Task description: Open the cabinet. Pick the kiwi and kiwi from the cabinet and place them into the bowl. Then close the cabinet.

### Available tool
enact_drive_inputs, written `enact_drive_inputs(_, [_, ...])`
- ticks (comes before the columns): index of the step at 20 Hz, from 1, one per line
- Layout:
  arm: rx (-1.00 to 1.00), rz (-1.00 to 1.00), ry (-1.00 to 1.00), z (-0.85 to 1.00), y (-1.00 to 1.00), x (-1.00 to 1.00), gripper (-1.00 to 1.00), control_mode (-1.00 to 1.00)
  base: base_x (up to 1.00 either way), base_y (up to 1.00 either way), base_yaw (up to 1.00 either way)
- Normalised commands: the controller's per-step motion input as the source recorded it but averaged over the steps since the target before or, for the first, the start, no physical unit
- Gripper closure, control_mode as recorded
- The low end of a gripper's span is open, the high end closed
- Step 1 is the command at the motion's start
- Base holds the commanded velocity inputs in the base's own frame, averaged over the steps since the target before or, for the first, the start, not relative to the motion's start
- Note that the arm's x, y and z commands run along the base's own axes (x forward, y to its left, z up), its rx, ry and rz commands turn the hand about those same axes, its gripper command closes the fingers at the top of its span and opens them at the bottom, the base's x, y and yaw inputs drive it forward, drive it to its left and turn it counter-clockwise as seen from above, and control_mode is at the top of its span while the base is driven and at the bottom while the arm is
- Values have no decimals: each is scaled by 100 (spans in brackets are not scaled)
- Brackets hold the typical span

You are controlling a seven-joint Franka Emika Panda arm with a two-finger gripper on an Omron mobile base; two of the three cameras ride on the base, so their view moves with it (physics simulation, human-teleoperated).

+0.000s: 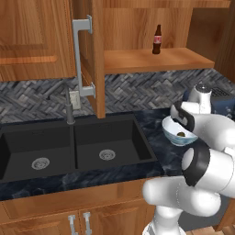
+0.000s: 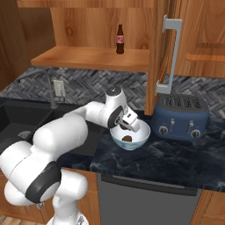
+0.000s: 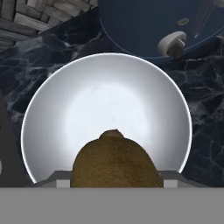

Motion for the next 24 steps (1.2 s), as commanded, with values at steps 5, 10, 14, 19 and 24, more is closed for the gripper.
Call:
enact_drive_inputs(5, [-5,0,-3,-37,-14,18,100,-100,0,0,0])
enact_drive_inputs(10, [-3,0,-2,-21,-13,30,100,-100,0,0,0])
enact_drive_inputs(14, [-3,0,-1,-19,-7,31,-100,-100,0,0,0])
enact_drive_inputs(19, [-1,0,0,-4,0,10,-100,-100,0,0,0])
enact_drive_inputs(24, [0,0,-1,1,0,0,-100,-100,0,0,0])
